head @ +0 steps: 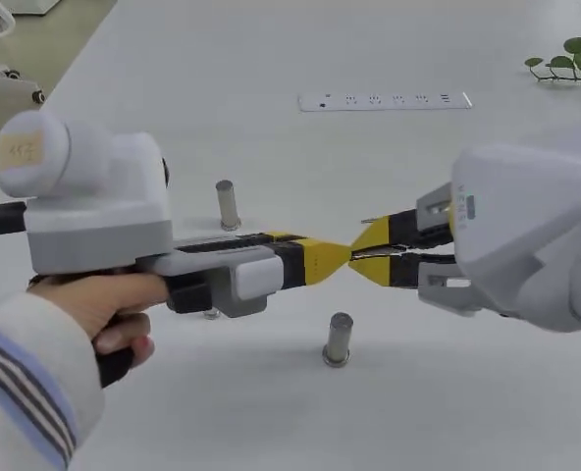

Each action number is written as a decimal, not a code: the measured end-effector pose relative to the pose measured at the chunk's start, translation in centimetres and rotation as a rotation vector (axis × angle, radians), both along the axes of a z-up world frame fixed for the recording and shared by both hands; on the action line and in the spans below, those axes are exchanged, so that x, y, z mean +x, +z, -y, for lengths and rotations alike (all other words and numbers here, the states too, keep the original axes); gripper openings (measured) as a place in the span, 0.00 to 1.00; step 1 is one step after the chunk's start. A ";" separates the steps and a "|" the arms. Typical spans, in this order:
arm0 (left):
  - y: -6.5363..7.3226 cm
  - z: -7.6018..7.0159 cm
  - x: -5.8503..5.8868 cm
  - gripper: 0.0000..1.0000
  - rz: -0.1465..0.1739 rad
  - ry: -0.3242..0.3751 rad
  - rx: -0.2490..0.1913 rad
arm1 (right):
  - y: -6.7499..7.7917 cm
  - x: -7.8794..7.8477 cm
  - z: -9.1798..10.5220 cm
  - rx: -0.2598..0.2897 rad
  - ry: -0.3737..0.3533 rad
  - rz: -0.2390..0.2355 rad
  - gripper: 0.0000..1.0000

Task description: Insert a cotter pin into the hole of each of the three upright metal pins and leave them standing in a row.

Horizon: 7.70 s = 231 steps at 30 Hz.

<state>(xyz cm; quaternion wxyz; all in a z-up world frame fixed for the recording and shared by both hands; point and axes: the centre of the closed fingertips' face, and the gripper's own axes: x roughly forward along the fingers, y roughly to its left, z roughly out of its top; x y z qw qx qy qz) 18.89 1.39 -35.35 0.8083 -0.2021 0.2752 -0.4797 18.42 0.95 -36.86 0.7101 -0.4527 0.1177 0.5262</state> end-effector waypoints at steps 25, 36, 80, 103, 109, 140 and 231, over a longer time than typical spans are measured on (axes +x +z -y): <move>-0.4 -0.4 -0.2 0.00 -0.044 0.004 0.003 | 0.8 -0.4 -1.0 0.015 0.012 0.015 0.00; 0.0 -0.4 -0.2 0.00 -0.028 0.020 0.033 | 1.0 -0.4 -1.0 0.040 -0.003 0.007 0.00; 0.8 0.3 -2.4 0.00 0.250 -0.192 0.139 | -0.8 -1.2 0.2 0.237 -0.135 -0.352 0.06; -1.4 0.3 -5.5 0.00 0.424 -0.444 0.344 | -2.2 -5.1 -0.3 0.204 -0.046 -0.500 0.00; -2.1 0.4 -5.8 0.00 0.475 -0.501 0.408 | -2.4 -5.5 -0.2 0.187 -0.029 -0.512 0.00; -3.4 0.6 -4.8 0.16 0.450 -0.486 0.431 | -3.0 -4.7 1.4 0.210 -0.112 -0.517 0.00; -7.7 1.6 -1.9 0.08 0.406 -0.488 0.563 | -8.8 -1.8 2.9 0.027 -0.160 -0.497 0.00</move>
